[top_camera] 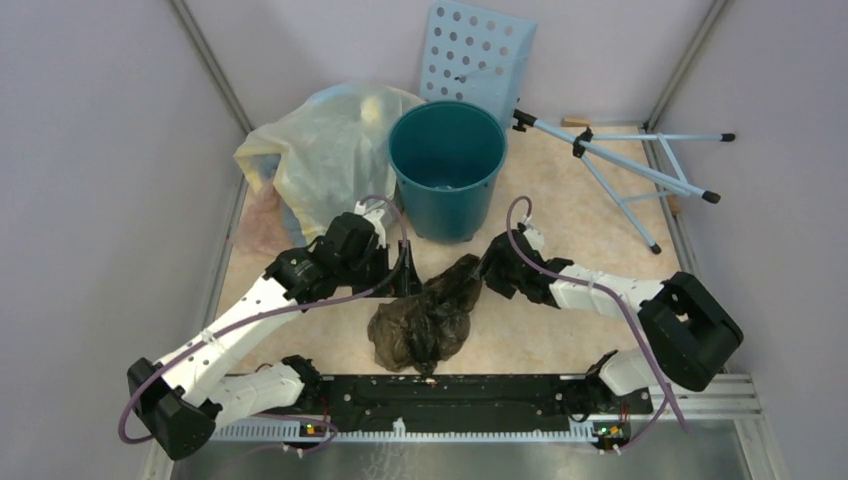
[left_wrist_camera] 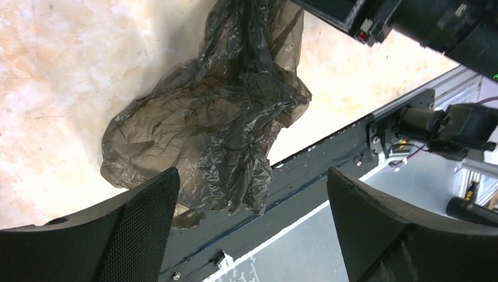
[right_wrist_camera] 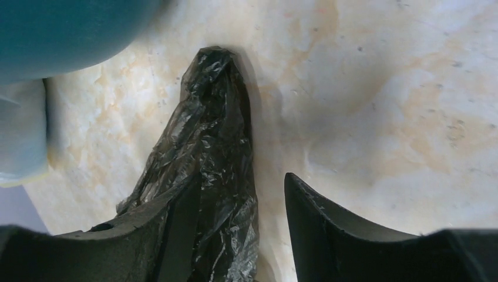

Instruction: Put the trash bags into the trash bin

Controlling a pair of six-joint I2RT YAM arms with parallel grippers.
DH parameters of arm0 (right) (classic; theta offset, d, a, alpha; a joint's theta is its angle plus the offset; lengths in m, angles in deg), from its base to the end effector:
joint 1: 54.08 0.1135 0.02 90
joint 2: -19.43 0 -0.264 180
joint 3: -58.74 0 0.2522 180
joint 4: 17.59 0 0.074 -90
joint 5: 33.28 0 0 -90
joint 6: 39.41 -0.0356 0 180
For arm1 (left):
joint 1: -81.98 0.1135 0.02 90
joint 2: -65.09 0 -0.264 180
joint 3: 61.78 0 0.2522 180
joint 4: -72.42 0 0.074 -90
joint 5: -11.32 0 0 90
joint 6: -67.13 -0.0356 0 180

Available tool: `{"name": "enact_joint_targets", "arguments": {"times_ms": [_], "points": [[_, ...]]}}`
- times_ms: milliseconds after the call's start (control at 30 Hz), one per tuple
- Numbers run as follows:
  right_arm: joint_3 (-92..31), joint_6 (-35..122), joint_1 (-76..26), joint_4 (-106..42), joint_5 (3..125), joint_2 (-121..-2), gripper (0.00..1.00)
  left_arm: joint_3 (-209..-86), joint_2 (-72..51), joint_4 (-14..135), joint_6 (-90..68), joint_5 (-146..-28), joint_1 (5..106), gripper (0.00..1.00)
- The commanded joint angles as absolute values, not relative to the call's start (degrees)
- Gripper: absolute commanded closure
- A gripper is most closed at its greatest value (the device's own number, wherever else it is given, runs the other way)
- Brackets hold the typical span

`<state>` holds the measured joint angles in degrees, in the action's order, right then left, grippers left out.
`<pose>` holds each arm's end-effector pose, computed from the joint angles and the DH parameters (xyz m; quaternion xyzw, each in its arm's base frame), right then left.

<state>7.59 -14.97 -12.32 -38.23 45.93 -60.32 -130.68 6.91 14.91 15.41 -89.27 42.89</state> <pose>0.2026 0.1719 0.1700 0.2245 0.9064 0.2270 0.2764 0.1536 -0.1332 0.3053 0.0405 0.9255 -0.2961 0.2326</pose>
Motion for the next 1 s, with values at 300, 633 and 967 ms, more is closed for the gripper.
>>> {"name": "enact_joint_targets", "arguments": {"times_ms": [300, 633, 967], "points": [[3.6, -12.0, -13.3, -30.1, 54.7, -65.0, 0.93, -125.4, 3.7, 21.9, 13.4, -91.0, 38.6, 0.02], [2.8, -8.5, -16.8, -43.3, 49.7, -53.6, 1.0, -118.8, 9.3, 21.6, 16.1, -86.5, 38.6, 0.82], [4.9, -6.3, -26.0, -62.9, 39.7, -32.9, 1.0, -117.5, 14.0, 17.4, 19.4, -86.2, 38.6, 1.0]]}}
